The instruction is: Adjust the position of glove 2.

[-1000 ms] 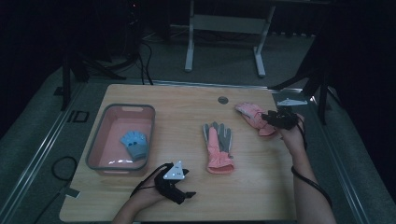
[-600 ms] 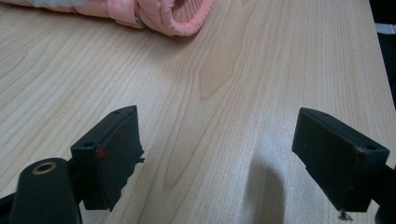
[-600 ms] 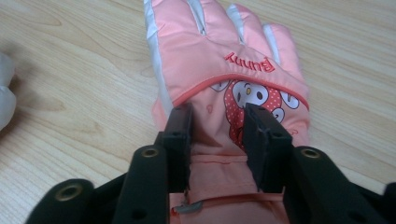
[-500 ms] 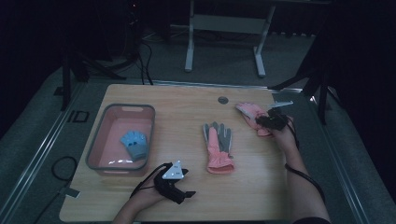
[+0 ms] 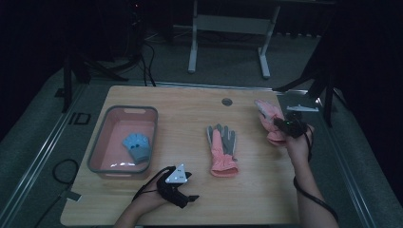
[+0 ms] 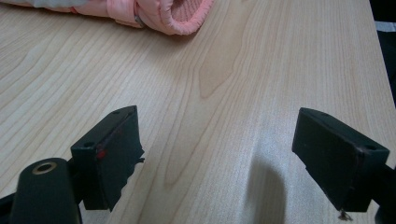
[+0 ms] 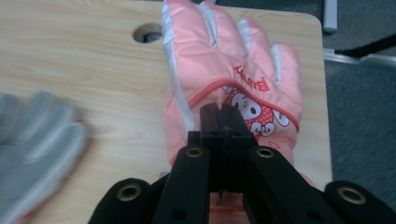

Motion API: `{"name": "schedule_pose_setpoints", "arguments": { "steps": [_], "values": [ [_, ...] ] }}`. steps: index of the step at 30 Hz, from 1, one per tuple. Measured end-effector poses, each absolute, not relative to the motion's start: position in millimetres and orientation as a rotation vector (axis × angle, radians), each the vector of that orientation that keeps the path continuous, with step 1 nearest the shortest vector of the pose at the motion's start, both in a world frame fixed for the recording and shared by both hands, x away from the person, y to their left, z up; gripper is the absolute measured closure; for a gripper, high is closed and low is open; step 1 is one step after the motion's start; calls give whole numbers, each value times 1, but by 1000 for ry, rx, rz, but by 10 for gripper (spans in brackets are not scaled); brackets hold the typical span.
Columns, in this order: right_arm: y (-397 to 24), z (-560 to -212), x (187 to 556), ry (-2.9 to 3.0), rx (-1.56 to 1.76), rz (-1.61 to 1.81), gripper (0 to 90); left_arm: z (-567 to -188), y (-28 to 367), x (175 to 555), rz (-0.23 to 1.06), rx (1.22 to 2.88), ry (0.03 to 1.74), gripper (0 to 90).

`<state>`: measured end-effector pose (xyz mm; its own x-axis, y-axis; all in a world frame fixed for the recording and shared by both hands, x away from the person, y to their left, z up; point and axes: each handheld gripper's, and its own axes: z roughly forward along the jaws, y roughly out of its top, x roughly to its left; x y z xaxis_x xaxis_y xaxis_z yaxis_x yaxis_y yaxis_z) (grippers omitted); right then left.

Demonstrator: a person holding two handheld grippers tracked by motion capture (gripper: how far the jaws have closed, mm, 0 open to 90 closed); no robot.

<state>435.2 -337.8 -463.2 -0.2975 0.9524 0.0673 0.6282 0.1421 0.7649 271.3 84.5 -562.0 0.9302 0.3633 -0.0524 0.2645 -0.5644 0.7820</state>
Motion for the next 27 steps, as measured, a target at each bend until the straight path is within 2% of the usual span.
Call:
{"name": "schedule_pose_setpoints", "arguments": {
  "steps": [6, 11, 22, 27],
  "values": [
    [-320, -461, 388, 1889, 1595, 940, 898, -562, 86, 272, 143, 2184, 455, 157],
    [-307, -472, 365, 1835, 1648, 915, 897, -562, 82, 270, 154, 2211, 437, 157],
    [-291, -516, 357, 1784, 1775, 841, 891, -562, 83, 270, 149, 2208, 433, 157],
    [-286, -523, 360, 1803, 1766, 821, 870, -562, 83, 270, 153, 2212, 431, 157]
  ]
}}
